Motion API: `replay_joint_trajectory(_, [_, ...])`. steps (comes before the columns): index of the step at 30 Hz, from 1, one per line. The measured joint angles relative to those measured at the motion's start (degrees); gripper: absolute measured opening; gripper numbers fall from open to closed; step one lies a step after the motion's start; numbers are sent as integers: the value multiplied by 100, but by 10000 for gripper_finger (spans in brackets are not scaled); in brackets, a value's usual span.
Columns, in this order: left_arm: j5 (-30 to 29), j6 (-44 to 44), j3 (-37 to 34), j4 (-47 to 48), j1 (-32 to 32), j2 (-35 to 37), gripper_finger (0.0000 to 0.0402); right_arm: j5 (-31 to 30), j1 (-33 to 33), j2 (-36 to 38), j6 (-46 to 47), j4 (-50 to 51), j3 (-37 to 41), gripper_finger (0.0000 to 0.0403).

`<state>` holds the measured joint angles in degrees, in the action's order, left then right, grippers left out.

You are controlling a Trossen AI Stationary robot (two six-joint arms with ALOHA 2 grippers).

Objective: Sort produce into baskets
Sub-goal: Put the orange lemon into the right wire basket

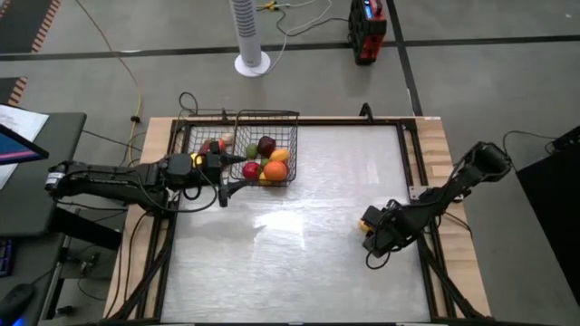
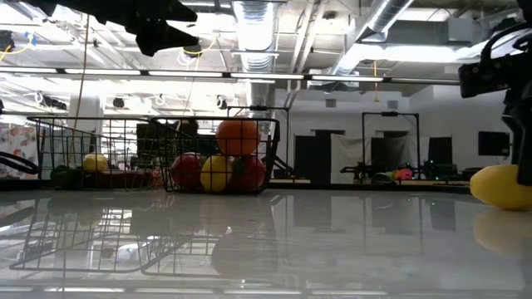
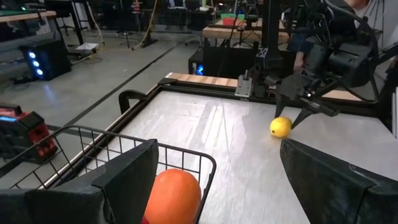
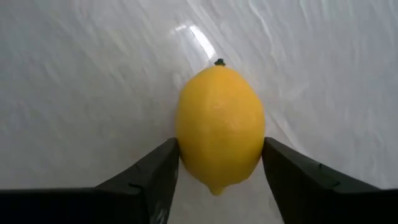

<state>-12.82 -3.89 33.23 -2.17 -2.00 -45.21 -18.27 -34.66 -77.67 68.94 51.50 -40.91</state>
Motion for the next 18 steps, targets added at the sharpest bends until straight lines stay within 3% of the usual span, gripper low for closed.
replay_joint_trajectory(8, [16,-117,0,-40,-1,0,325,8,257,2,-565,-119,0,206])
replay_joint_trajectory(12, [38,-319,0,-173,-2,0,325,-39,463,65,-929,-82,-66,202])
replay_joint_trajectory(18, [-142,-683,2,-421,0,1,325,-617,933,335,-1998,-69,-617,204])
